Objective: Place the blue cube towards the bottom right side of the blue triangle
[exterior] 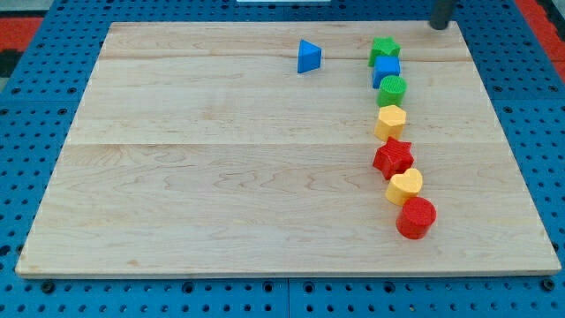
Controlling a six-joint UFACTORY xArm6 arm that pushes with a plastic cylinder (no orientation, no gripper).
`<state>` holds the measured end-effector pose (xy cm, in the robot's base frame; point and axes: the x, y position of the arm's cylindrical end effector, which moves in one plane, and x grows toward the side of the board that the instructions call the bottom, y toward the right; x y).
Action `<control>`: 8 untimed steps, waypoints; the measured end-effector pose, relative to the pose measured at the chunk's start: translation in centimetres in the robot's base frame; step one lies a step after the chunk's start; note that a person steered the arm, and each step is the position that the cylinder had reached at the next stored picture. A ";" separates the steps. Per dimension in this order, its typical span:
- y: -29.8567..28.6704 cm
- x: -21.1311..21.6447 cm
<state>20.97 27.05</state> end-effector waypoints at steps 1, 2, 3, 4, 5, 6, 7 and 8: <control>0.4 2.8; -2.1 5.9; -2.4 7.2; -7.0 7.4; -6.5 7.9; -7.8 8.7; -9.9 9.5; -14.7 9.5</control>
<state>30.44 12.35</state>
